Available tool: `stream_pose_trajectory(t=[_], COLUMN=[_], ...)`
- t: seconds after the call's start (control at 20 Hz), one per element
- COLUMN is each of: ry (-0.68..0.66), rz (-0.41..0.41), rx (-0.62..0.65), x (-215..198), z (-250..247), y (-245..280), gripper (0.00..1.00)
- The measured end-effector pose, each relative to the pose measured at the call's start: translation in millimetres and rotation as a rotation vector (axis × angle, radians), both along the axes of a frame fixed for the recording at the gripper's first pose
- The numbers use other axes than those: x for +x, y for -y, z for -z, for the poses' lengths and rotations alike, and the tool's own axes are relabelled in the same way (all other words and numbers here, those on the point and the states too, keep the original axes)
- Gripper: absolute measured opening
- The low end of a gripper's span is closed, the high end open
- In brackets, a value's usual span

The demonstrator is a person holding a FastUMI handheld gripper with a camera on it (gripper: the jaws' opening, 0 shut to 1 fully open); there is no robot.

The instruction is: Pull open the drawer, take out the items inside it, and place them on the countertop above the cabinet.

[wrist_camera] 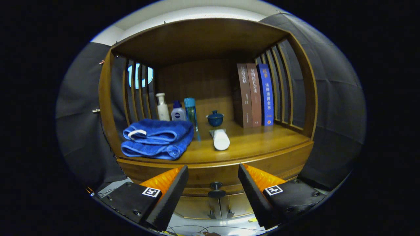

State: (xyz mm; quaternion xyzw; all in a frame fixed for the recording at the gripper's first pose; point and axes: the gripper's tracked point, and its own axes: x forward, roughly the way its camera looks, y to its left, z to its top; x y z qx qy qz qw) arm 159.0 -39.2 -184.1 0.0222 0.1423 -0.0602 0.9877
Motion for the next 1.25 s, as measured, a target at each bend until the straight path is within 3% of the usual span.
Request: stream_pose_trajectory(t=[0.6,0.9,1.25], ry=[0.242,0.266,0.272], rz=[-0.029,-0.037,-0.040], rx=[-0.052,-0.076,-0.061], x=[-86,-128,-149], z=[-156,-184,-188], y=[-17,-21,-21], gripper=[0.98,0.98,0.98])
